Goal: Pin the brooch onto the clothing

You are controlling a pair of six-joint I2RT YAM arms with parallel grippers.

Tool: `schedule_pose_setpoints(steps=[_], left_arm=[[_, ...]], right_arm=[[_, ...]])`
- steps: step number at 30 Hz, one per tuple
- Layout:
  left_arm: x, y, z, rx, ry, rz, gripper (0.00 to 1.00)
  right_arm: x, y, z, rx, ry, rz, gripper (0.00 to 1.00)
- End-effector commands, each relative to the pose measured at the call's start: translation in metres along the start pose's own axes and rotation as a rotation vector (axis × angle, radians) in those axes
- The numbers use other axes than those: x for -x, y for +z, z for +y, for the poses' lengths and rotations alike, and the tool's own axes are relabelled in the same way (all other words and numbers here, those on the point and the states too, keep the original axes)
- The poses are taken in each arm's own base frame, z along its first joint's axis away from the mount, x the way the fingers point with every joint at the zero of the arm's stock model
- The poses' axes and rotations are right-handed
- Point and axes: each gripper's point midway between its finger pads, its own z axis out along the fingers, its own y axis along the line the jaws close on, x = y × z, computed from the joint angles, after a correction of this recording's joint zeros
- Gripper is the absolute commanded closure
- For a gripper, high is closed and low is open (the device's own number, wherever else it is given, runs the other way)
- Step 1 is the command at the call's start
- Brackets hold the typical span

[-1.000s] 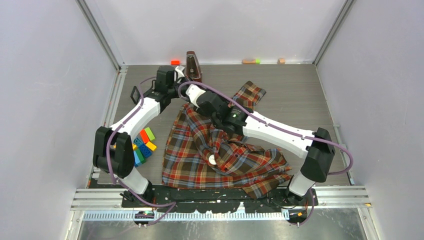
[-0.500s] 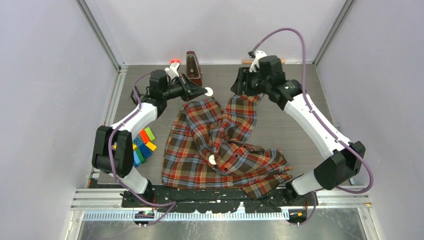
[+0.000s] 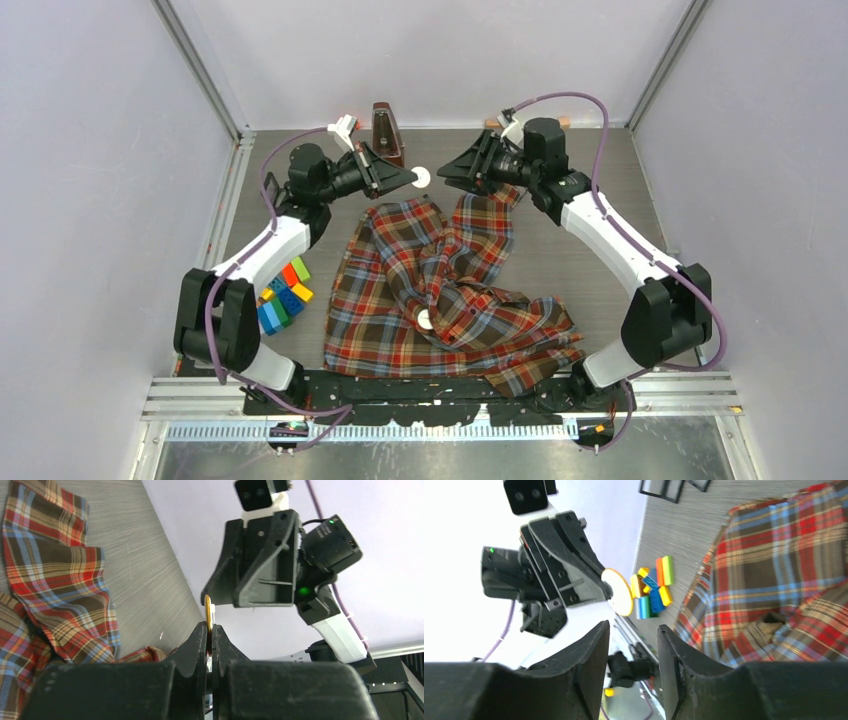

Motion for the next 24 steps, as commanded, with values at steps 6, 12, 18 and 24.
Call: schedule_pose_setpoints(steps=[6,12,18,24], left_arm=[[0.013,-0.004,-0.045,-0.080,0.085,-0.129,1.00],[0.016,-0.003,-0.045,-0.084,0.071,-0.146,1.00],[0.021,-0.002,-0.044,-0.081,0.063,-0.167,1.00],[0.024,0.000,-0.049,-0.099,0.064,-0.165,1.00]], right_arm=[[0.020,0.007,0.037,0.177,0.076,-0.064,0.59],[0.015,0.009,0.043,0.216,0.075,-0.049,0.62],[0.008,0.012,0.048,0.237,0.072,-0.010,0.65],[0.005,0.021,0.053,0.264,0.075,0.028,0.65]])
